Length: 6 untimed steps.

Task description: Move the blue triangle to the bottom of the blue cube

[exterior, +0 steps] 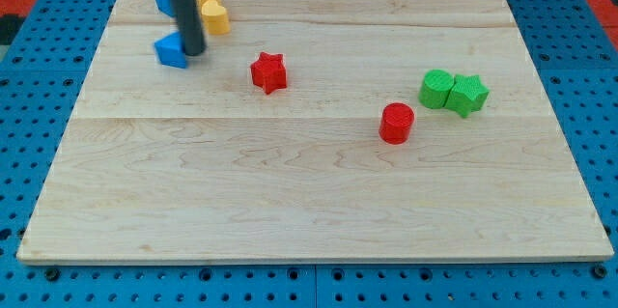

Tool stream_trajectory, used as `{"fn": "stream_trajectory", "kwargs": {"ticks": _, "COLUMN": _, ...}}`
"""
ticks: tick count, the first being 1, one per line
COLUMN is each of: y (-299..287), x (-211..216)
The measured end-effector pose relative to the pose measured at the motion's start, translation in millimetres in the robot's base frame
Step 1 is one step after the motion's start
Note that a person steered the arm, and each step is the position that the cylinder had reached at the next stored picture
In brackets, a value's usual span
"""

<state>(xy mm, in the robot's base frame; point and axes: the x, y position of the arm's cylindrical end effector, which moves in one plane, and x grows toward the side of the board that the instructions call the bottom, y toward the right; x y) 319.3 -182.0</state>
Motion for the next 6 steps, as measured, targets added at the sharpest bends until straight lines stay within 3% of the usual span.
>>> {"fn": "stream_trajectory", "kwargs": {"ticks": 1, "y": 8, "x": 58}}
{"fn": "stream_trajectory", "kwargs": {"ticks": 2, "y": -47, "x": 64}}
{"fn": "stream_trajectory", "kwargs": {"ticks": 4, "y": -26, "x": -5}}
{"fn": "stream_trajectory", "kwargs": {"ticks": 5, "y": -27, "x": 26}}
{"fn": "stream_trajectory", "kwargs": {"ticks": 6, "y": -91, "x": 31}}
